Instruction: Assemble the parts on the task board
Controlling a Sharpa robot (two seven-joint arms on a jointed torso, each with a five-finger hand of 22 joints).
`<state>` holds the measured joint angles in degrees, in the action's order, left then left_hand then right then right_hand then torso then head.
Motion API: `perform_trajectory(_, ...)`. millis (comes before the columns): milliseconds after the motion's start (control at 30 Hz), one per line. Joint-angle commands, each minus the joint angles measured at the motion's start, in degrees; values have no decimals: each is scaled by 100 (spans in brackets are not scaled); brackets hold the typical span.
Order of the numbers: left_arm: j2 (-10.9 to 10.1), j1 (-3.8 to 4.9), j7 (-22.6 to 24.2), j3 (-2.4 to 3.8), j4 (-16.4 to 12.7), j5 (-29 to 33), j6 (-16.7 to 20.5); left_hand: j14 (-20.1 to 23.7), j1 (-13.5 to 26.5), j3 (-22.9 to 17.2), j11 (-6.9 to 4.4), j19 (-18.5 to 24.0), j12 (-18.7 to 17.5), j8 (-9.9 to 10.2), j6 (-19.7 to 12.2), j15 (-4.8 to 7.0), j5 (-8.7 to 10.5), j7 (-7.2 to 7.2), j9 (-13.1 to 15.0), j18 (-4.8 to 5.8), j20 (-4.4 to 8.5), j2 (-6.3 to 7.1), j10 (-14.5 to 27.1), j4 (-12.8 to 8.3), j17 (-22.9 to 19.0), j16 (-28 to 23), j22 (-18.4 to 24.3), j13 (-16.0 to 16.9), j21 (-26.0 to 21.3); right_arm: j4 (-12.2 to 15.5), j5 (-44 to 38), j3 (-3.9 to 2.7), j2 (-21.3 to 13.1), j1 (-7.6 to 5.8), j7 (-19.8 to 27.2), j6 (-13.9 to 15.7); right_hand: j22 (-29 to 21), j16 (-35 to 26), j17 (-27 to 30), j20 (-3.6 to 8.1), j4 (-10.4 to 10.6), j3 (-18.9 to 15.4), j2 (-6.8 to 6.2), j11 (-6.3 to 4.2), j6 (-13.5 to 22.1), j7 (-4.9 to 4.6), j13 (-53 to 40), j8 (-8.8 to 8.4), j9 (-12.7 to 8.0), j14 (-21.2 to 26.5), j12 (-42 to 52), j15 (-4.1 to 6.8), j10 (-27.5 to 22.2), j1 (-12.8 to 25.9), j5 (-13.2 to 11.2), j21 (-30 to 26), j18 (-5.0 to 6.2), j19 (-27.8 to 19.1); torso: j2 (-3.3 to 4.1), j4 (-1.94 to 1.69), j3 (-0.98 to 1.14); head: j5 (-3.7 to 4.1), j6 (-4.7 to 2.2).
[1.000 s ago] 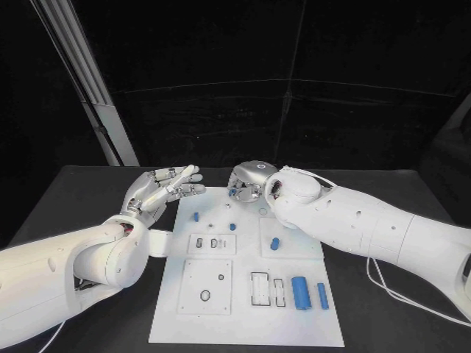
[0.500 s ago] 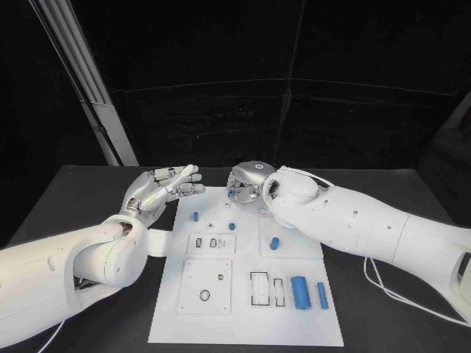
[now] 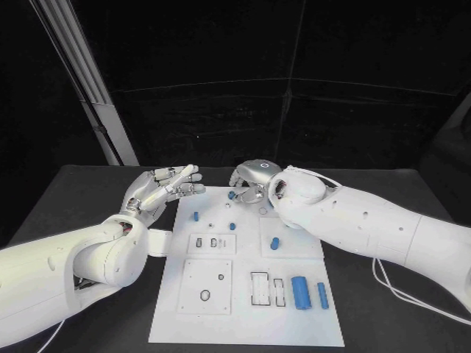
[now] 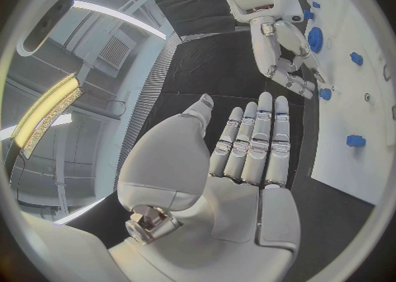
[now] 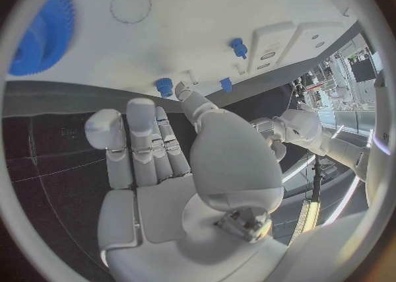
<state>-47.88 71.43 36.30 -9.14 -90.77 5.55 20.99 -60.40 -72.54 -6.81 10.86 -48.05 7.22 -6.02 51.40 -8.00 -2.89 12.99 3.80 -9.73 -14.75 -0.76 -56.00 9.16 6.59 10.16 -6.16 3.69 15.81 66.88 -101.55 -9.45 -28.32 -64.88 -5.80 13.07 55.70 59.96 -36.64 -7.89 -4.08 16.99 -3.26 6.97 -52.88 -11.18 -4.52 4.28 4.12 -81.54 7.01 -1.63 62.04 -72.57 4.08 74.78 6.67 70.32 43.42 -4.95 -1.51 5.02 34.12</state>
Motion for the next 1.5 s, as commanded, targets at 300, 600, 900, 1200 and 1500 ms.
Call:
perform_trajectory(300, -79, 10, 45, 5, -54, -9, -77, -6, 27, 0, 32, -35, -24, 28, -34, -37, -23, 138, -8, -82, -4, -30, 17, -43, -7, -20, 8, -5, -27, 1090, 1448, -12, -1334, -12, -595, -51, 910, 1008, -1454, 296, 788, -560, -413, -345, 134, 252, -1005, -8, -16, -340, 1404, 297, 1417, 287, 772, 493, -160, 575, -20, 92, 14, -5, -19)
perform_trajectory(600, -58, 10, 51, 5, -30, -9, -107, -9, 23, -1, 29, -37, -26, 29, -30, -36, -23, 131, -7, -82, -4, -33, 14, -49, -7, -23, 11, -4, -28, 1298, 1551, -18, -1757, -11, -873, -582, 1267, 1496, -2197, 214, 2063, -1676, -487, -280, 522, 172, -2623, 182, -3, -349, 2824, 213, 704, -516, 798, 680, -224, 709, -22, 108, 33, 33, -26)
perform_trajectory(900, -40, 10, 51, 4, -13, -9, -117, -9, 23, -1, 29, -37, -26, 29, -30, -36, -23, 131, -7, -82, -4, -33, 14, -49, -7, -23, 11, -4, -28, 1149, 1447, -17, -1702, -11, -923, -742, 1431, 1667, -2498, 200, 2071, -1760, -386, -277, 610, 158, -2960, 244, -6, -394, 3130, 200, 622, -691, 835, 758, -255, 795, -19, 91, 28, 68, -24)
perform_trajectory(1200, -43, 9, 48, 4, -1, -9, -118, -9, 23, -1, 29, -37, -26, 29, -30, -36, -23, 131, -7, -82, -4, -33, 14, -49, -7, -23, 11, -4, -28, 932, 1316, -17, -1548, -10, -929, -791, 1500, 1725, -2591, 205, 2036, -1713, -235, -292, 572, 177, -3182, 339, 6, -399, 3313, 209, 553, -856, 975, 793, -266, 825, -22, 93, 21, 93, -15)
perform_trajectory(1500, -41, 9, 44, 4, 7, -9, -117, -13, 17, -3, 25, -40, -30, 31, -25, -35, -23, 126, -6, -83, -4, -37, 11, -58, -7, -27, 15, -3, -30, 869, 1200, -17, -1453, -9, -892, -937, 1677, 1914, -2948, 231, 1933, -1697, -127, -335, 374, 228, -3975, 508, 31, -453, 4074, 240, 773, -1034, 997, 872, -300, 921, -19, 99, 25, 101, -1)
